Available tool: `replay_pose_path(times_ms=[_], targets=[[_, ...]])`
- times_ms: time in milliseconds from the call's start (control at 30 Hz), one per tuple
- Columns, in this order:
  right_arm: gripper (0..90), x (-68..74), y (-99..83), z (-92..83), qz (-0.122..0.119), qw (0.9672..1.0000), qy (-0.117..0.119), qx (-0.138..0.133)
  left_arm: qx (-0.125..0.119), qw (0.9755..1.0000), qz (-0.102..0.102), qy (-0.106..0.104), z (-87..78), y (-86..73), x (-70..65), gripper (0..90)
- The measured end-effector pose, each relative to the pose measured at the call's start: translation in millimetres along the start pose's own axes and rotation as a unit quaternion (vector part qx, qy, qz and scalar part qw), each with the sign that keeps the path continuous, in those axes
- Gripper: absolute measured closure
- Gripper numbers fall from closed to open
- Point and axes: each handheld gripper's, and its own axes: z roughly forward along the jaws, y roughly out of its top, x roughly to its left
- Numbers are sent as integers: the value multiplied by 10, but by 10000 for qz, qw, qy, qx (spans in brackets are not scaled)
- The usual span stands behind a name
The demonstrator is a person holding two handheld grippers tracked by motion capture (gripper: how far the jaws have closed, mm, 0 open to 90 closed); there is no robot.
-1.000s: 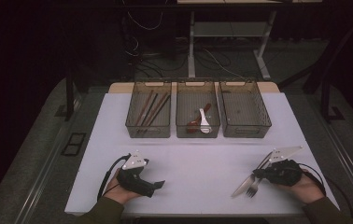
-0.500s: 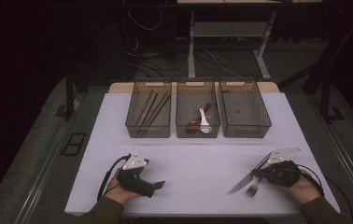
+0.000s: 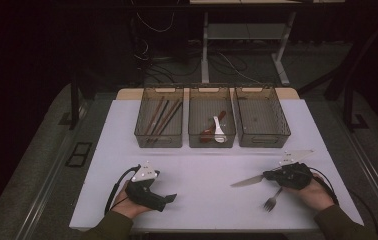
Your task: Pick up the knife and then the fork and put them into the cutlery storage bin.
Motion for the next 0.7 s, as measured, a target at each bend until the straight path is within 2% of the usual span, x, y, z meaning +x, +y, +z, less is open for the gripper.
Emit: replay_pose_path(times_ms=[467,700], targets=[[898,-164,238,236,80,9998,-132,-82,-3,10000,-3,5,-2,-1,2,1],[898,-256,309,300,109,9997,-178,-95,0,10000,-1,0,2,-3,4,1]])
